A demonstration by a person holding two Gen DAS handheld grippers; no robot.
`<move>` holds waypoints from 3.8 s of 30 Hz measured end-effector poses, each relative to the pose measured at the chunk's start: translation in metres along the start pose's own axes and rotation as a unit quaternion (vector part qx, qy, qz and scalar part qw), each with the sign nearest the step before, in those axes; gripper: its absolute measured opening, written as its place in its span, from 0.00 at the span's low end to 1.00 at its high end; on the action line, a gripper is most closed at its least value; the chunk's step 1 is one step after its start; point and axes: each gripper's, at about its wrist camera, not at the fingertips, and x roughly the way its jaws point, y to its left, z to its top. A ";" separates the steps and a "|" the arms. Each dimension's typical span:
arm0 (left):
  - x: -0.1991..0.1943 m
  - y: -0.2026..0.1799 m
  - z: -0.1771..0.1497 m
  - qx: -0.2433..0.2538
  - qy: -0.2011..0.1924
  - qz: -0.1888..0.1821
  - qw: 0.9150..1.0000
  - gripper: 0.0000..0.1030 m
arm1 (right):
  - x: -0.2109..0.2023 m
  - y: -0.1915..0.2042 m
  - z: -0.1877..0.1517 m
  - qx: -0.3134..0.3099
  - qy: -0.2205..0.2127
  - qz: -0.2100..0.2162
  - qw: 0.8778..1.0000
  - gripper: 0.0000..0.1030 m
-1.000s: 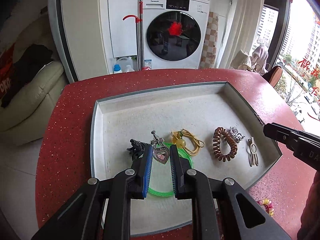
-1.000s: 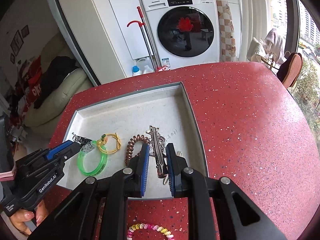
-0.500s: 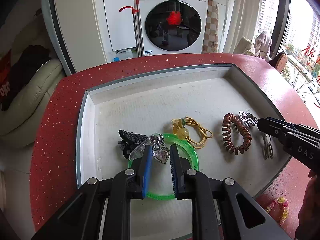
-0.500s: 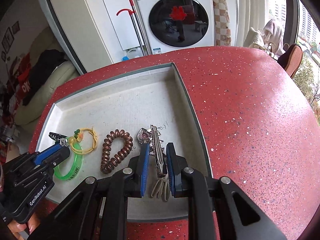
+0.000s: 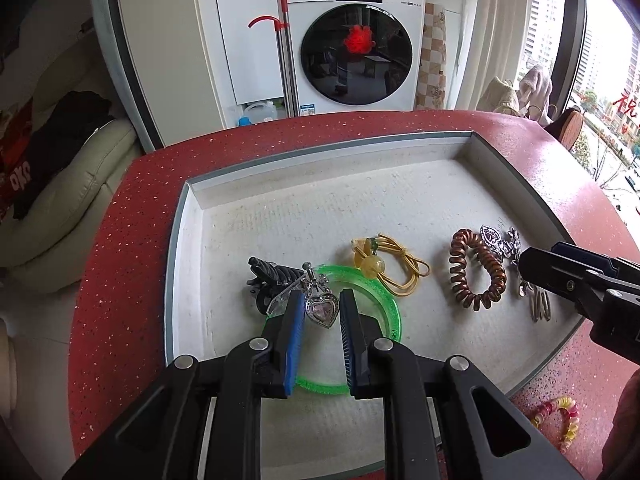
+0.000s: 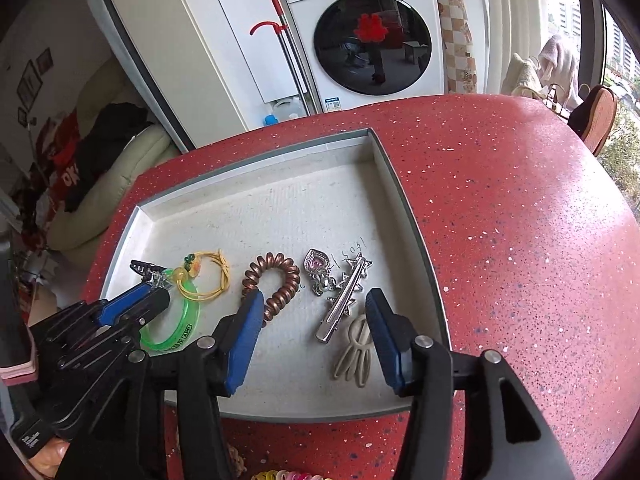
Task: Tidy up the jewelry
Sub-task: 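Carry the heart pendant and silver barrette into the grey tray, open both grippers, then withdraw both grippers from the tray toward the two bracelets, then grasp the pink-yellow bead bracelet with the right gripper while the left gripper grasps the brown braided bracelet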
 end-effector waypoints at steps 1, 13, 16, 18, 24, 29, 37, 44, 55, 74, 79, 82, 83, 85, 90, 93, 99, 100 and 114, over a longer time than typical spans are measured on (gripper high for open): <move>-0.001 0.001 0.000 -0.003 0.000 0.001 1.000 0.35 | -0.003 0.000 0.000 0.003 -0.002 0.004 1.000 0.60; -0.008 0.000 0.003 -0.002 -0.003 -0.002 1.000 0.35 | -0.030 0.003 -0.004 0.022 -0.021 0.031 0.999 0.63; -0.006 -0.001 0.003 0.002 -0.001 0.001 1.000 0.35 | -0.032 0.004 -0.007 0.023 -0.018 0.033 0.999 0.63; -0.007 0.000 0.003 -0.002 -0.001 -0.001 1.000 0.35 | -0.033 0.004 -0.009 0.022 -0.015 0.033 0.999 0.63; -0.020 0.007 0.007 -0.022 -0.020 -0.004 1.000 1.00 | -0.041 0.004 -0.015 0.024 -0.015 0.040 0.999 0.63; -0.038 0.009 0.010 -0.025 -0.048 -0.002 0.999 1.00 | -0.051 0.003 -0.018 0.028 -0.021 0.048 0.998 0.64; -0.066 0.011 -0.002 -0.022 -0.072 -0.001 0.997 1.00 | -0.074 -0.001 -0.028 0.035 -0.042 0.060 0.997 0.86; -0.085 0.012 -0.021 -0.035 -0.058 -0.009 0.998 1.00 | -0.100 -0.007 -0.041 0.051 -0.080 0.064 0.993 0.87; -0.100 -0.005 -0.073 -0.016 -0.017 -0.017 1.000 1.00 | -0.115 -0.017 -0.070 0.054 -0.063 0.048 0.995 0.87; -0.077 -0.011 -0.116 -0.100 0.050 -0.031 0.993 1.00 | -0.083 -0.044 -0.132 0.024 0.053 -0.027 0.998 0.87; -0.062 -0.011 -0.108 -0.133 0.049 -0.010 0.990 1.00 | -0.078 -0.040 -0.126 0.003 0.050 -0.042 0.998 0.87; -0.053 -0.013 -0.104 -0.140 0.051 0.006 0.989 1.00 | -0.073 -0.038 -0.123 -0.006 0.050 -0.048 0.998 0.87; -0.051 -0.013 -0.103 -0.142 0.052 0.008 0.988 1.00 | -0.071 -0.037 -0.122 -0.007 0.050 -0.049 0.997 0.87; -0.048 -0.015 -0.103 -0.144 0.050 0.013 0.988 1.00 | -0.067 -0.035 -0.119 -0.010 0.050 -0.052 0.997 0.87; -0.042 -0.022 -0.096 -0.132 0.048 0.026 0.990 1.00 | -0.058 -0.026 -0.114 -0.024 0.049 -0.061 0.997 0.81; -0.040 -0.027 -0.092 -0.125 0.048 0.028 0.991 0.98 | -0.053 -0.018 -0.114 -0.040 0.049 -0.069 0.996 0.75; -0.038 -0.039 -0.088 -0.096 0.046 0.034 0.994 0.95 | -0.048 0.000 -0.122 -0.096 0.036 -0.107 0.989 0.66; -0.038 -0.041 -0.088 -0.090 0.044 0.034 0.994 0.94 | -0.049 0.001 -0.123 -0.097 0.035 -0.103 0.989 0.65; -0.042 -0.049 -0.085 -0.043 0.037 0.004 0.998 0.72 | -0.062 -0.001 -0.122 -0.081 0.023 -0.087 0.993 0.10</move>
